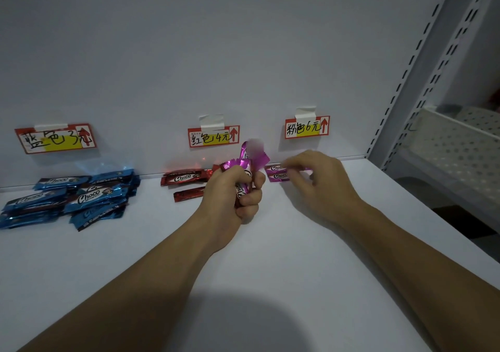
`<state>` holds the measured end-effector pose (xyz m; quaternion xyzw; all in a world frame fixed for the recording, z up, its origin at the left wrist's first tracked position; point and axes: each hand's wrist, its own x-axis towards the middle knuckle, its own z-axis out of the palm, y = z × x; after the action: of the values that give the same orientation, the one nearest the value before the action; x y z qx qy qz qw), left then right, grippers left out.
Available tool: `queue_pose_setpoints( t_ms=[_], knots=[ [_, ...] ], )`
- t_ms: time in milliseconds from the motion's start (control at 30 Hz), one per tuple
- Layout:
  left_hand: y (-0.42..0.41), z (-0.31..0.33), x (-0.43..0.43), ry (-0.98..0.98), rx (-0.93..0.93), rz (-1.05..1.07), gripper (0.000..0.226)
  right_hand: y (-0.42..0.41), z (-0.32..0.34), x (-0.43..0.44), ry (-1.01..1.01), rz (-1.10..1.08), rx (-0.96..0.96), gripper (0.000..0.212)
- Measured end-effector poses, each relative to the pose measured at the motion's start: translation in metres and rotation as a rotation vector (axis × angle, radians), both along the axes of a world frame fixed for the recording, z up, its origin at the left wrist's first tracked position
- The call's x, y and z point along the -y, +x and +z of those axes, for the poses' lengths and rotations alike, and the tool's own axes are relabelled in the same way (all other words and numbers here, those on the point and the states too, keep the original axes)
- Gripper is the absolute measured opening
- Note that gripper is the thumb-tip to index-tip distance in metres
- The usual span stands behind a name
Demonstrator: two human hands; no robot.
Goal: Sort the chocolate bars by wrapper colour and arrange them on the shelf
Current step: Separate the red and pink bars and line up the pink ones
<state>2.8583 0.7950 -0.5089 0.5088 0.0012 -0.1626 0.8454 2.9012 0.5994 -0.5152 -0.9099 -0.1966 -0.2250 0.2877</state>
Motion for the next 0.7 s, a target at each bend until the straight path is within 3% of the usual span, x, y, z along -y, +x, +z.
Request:
queue_pose_setpoints(
  t_ms=[67, 133, 267, 433, 700],
  knots=[
    [-0.001, 0.0, 0.002, -0.036, 0.002, -0.051, 0.017, -0.006, 0.012, -0.007, 0.349, 0.066, -0.111, 0.015],
    [-0.002, -0.001, 0.003, -0.066, 0.033, -0.084, 0.022, -0.012, 0.022, -0.013, 0.537, 0.202, -0.237, 0.015],
    [0.0, -0.004, 0.004, -0.041, 0.083, -0.093, 0.033, -0.018, 0.028, -0.016, 0.641, 0.312, -0.366, 0.02],
    [0.0, -0.002, 0.007, 0.015, 0.089, -0.051, 0.022, -0.016, 0.033, -0.01, 0.646, 0.256, -0.396, 0.015],
    [0.003, -0.003, 0.008, 0.081, 0.072, 0.059, 0.028, -0.007, 0.062, 0.012, 0.781, 0.183, -0.481, 0.011]
  ],
)
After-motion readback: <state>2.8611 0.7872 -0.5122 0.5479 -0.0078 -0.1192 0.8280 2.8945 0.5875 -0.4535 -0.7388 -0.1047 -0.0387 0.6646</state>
